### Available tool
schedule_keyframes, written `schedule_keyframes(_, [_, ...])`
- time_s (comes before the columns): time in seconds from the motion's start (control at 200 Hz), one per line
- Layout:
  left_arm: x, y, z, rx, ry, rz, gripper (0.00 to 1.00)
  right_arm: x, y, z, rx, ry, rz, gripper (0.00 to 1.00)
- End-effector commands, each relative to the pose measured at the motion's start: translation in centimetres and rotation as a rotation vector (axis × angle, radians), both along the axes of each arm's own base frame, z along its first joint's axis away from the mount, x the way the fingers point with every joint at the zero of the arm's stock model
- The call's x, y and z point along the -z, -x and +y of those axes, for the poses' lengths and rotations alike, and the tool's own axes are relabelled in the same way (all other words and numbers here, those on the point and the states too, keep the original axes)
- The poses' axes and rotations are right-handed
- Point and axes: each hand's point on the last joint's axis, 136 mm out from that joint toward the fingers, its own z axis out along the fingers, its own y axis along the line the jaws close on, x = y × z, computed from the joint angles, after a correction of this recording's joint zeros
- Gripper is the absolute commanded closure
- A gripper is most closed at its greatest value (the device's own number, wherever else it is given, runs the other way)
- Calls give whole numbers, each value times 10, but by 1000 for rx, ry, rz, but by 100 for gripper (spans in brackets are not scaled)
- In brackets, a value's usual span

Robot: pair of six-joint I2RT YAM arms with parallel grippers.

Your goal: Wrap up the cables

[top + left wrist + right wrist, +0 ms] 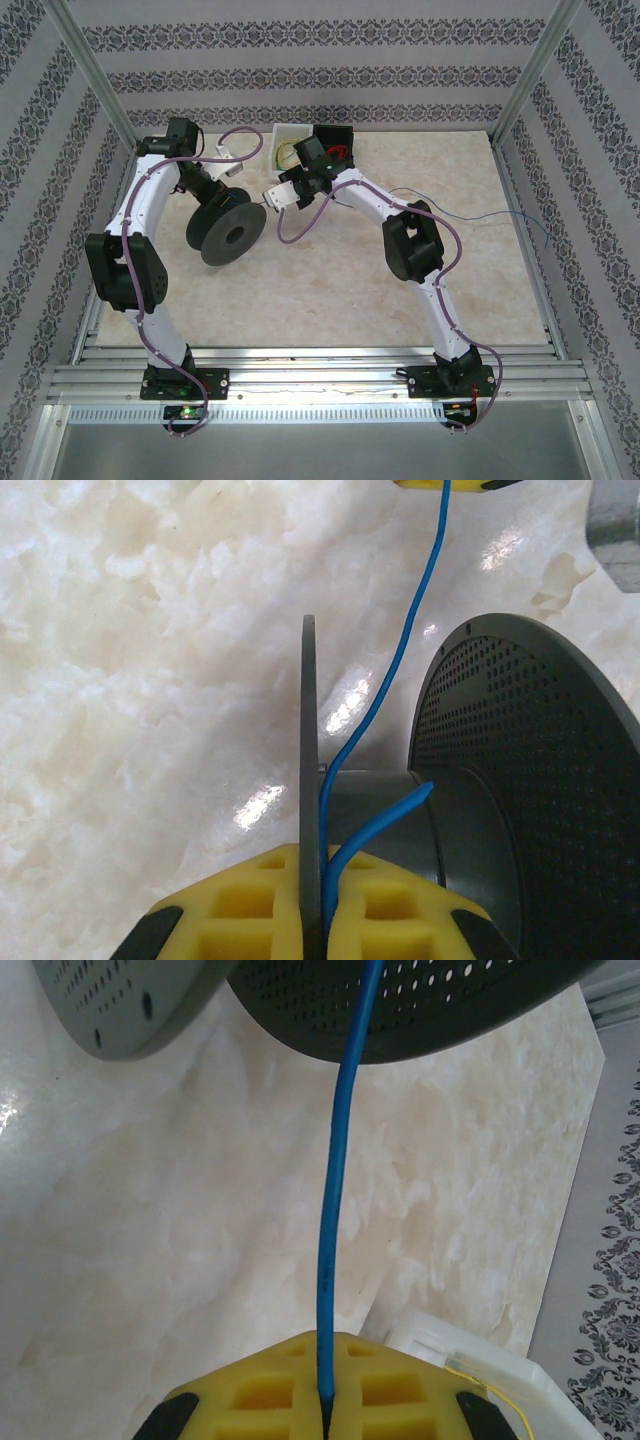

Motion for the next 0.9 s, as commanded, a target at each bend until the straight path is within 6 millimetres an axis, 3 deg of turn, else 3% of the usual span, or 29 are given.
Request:
schedule_keyframes(0.0, [-20, -7, 4, -61, -25, -64, 100, -21, -2, 9, 2, -87, 26, 98])
schedule_keyframes(0.17, [-59, -25, 21, -243, -22, -223, 100, -52, -20, 13, 137, -213, 26, 49])
schedule_keyframes(0.275, [-85, -34, 31, -371, -9, -277, 100, -91, -34, 8, 232, -335, -17, 23])
schedule_keyframes(0.35, [-98, -37, 35, -444, 2, -267, 100, -129, -38, -1, 282, -449, -52, 3])
schedule_keyframes(0.525, [-115, -31, 20, -456, 90, -189, 100, -217, -49, -45, 561, -647, 46, 2])
schedule_keyframes(0.63, [-129, -24, 7, -439, 168, -181, 100, -248, -51, -83, 729, -718, 178, 2])
schedule_keyframes(0.714, [-145, -17, 2, -447, 205, -208, 100, -255, -49, -117, 785, -779, 280, 2])
schedule_keyframes(0.799, [-166, -8, -3, -449, 245, -243, 100, -249, -45, -146, 788, -815, 345, 2])
schedule_keyframes(0.894, [-188, 6, -12, -421, 299, -272, 100, -224, -48, -172, 812, -792, 303, 2])
